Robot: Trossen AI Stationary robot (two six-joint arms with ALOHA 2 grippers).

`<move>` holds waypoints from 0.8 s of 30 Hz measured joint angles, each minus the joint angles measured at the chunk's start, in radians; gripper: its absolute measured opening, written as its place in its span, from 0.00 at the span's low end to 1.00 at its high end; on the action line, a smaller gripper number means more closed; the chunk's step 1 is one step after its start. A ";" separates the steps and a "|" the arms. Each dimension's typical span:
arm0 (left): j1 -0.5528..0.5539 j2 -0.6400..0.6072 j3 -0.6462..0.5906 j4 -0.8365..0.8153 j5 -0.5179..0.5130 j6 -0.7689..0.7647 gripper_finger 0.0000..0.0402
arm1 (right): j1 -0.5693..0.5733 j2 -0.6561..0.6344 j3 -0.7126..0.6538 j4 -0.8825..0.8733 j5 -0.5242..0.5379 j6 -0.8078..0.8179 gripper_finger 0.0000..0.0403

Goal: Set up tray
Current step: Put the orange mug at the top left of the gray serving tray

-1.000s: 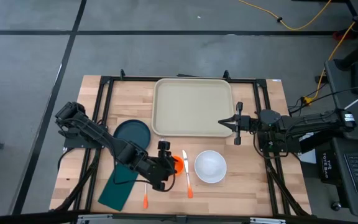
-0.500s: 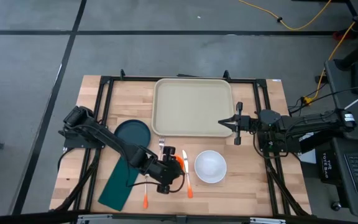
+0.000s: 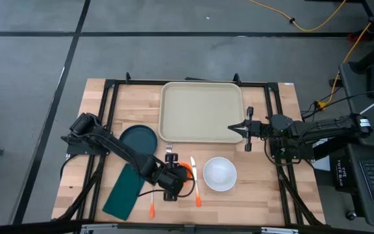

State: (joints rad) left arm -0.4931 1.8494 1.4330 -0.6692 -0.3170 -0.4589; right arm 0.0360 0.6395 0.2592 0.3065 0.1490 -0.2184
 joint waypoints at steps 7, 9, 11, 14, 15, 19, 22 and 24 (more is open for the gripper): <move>0.000 0.034 0.000 0.024 0.025 -0.005 0.48 | 0.000 0.000 0.000 -0.002 0.000 -0.003 0.05; 0.002 0.042 0.000 0.038 0.022 -0.019 0.48 | 0.000 0.000 0.000 -0.003 0.000 -0.003 0.05; 0.007 0.056 0.001 0.045 0.028 -0.039 0.48 | 0.000 0.000 0.000 -0.004 0.000 -0.003 0.05; 0.016 0.078 0.000 0.046 0.041 -0.054 0.48 | 0.000 0.000 0.000 -0.004 0.001 -0.003 0.05; 0.019 0.082 0.000 0.048 0.051 -0.054 0.48 | 0.000 0.000 0.000 -0.005 0.001 -0.003 0.05; 0.027 0.084 0.000 0.076 0.067 -0.061 0.48 | 0.000 0.000 0.000 -0.005 0.020 -0.003 0.05; 0.031 0.079 0.000 0.088 0.065 -0.078 0.48 | 0.000 0.000 0.000 -0.006 0.025 -0.003 0.05; 0.032 0.078 0.001 0.093 0.064 -0.078 0.48 | 0.000 0.000 0.000 -0.006 0.025 -0.003 0.05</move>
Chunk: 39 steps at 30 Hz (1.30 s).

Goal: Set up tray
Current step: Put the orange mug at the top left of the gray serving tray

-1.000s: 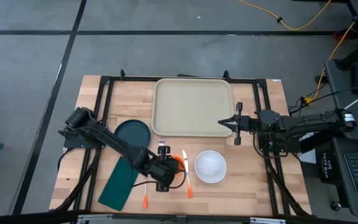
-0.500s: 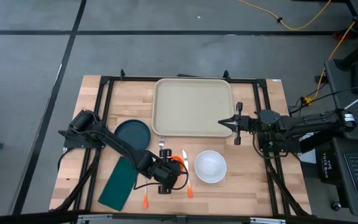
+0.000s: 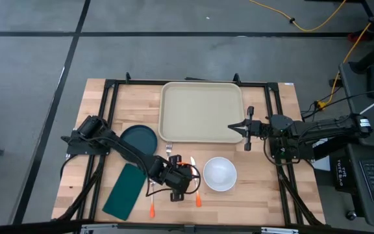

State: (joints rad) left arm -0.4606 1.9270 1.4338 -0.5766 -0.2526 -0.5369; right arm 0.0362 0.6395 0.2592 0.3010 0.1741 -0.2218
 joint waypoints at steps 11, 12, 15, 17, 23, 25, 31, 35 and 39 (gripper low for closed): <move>0.000 0.000 0.000 -0.004 0.016 0.005 0.36 | 0.000 0.000 0.000 0.000 0.000 0.000 0.05; 0.000 0.000 0.000 -0.004 0.024 0.009 0.35 | 0.000 0.000 0.000 0.000 0.000 0.000 0.05; -0.001 0.000 0.000 -0.005 0.045 0.016 0.31 | 0.000 0.000 0.000 0.000 0.000 0.000 0.05; -0.001 0.000 0.000 -0.005 0.052 0.017 0.29 | 0.000 0.000 0.000 0.000 0.000 0.000 0.05; 0.000 0.000 0.000 -0.006 0.057 0.027 0.23 | 0.000 0.000 0.000 0.000 0.000 0.000 0.05; 0.000 0.000 0.000 -0.006 0.057 0.039 0.21 | 0.000 0.000 0.000 0.000 0.000 0.000 0.05; 0.000 0.000 0.000 -0.007 0.057 0.088 0.15 | 0.000 0.000 0.000 0.000 0.000 0.000 0.05; 0.000 0.000 0.000 -0.007 0.072 0.122 0.08 | 0.000 0.000 0.000 0.000 0.000 0.000 0.05; 0.000 -0.005 0.000 -0.011 0.101 0.125 0.02 | 0.000 0.000 0.000 0.000 0.000 0.000 0.05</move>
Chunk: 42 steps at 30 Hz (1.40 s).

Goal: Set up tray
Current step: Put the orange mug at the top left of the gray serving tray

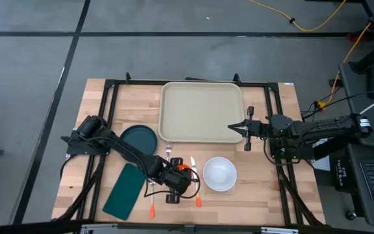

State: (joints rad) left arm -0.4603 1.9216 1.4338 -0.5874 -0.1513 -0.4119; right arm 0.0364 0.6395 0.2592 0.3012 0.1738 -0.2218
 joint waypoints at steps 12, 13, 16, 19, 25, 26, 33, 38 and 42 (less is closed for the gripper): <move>-0.026 -0.114 0.000 -0.062 -0.088 0.056 0.01 | 0.000 0.000 0.000 -0.002 0.000 0.001 0.05; -0.030 -0.125 0.000 -0.068 -0.094 0.068 0.01 | 0.000 0.000 0.000 -0.002 0.000 0.001 0.05; -0.034 -0.155 0.000 -0.108 -0.084 0.131 0.01 | 0.000 0.000 0.000 -0.004 0.000 0.003 0.05; -0.035 -0.178 0.000 -0.173 -0.090 0.187 0.01 | 0.000 0.000 0.000 -0.005 0.000 0.003 0.05; -0.013 -0.219 0.000 -0.213 -0.099 0.206 0.01 | 0.000 0.000 0.000 -0.005 0.000 0.003 0.05; -0.010 -0.224 0.000 -0.221 -0.092 0.220 0.01 | 0.000 0.000 0.000 -0.005 0.000 0.003 0.05; 0.012 -0.282 -0.027 -0.242 -0.094 0.308 0.01 | 0.000 0.000 0.000 -0.006 0.000 0.003 0.05; 0.054 -0.308 -0.077 -0.187 -0.048 0.319 0.01 | 0.000 0.000 0.000 -0.006 0.000 0.003 0.05; 0.086 -0.339 -0.150 -0.081 -0.002 0.404 0.01 | 0.000 0.000 0.000 -0.005 0.000 0.003 0.05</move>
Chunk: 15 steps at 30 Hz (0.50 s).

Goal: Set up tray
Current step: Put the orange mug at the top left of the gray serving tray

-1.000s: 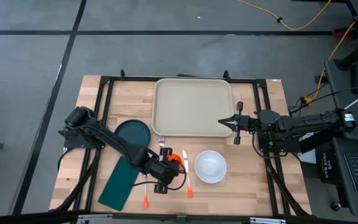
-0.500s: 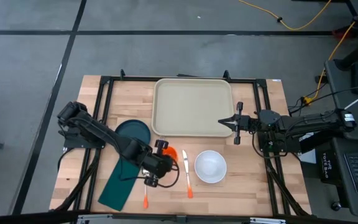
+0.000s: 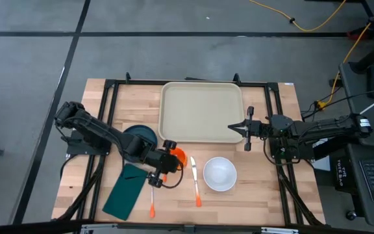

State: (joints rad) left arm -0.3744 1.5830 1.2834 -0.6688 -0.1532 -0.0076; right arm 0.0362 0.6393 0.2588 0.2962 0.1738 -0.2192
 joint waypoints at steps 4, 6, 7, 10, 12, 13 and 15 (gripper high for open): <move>0.047 -0.039 -0.055 0.018 -0.002 0.019 0.01 | 0.000 0.000 0.000 0.000 0.000 0.000 0.05; 0.073 -0.060 -0.074 0.019 -0.002 0.027 0.01 | 0.000 0.000 0.000 0.000 0.000 0.000 0.05; 0.085 -0.069 -0.082 0.019 -0.001 0.042 0.01 | 0.000 0.000 0.000 0.000 0.000 0.000 0.05; 0.129 -0.085 -0.090 0.020 0.038 0.119 0.01 | 0.000 0.000 0.000 0.000 0.000 0.000 0.05; 0.169 -0.090 -0.090 0.027 0.059 0.162 0.01 | 0.000 0.000 0.000 0.000 0.000 0.000 0.05; 0.193 -0.091 -0.090 0.027 0.075 0.183 0.01 | 0.000 0.000 0.000 0.000 0.003 0.001 0.05; 0.249 -0.091 -0.090 0.022 0.125 0.231 0.01 | 0.000 0.000 0.000 0.001 0.013 0.001 0.05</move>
State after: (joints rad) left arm -0.1257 1.4921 1.1931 -0.6466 -0.0281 0.2230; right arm 0.0359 0.6395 0.2588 0.2968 0.1865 -0.2178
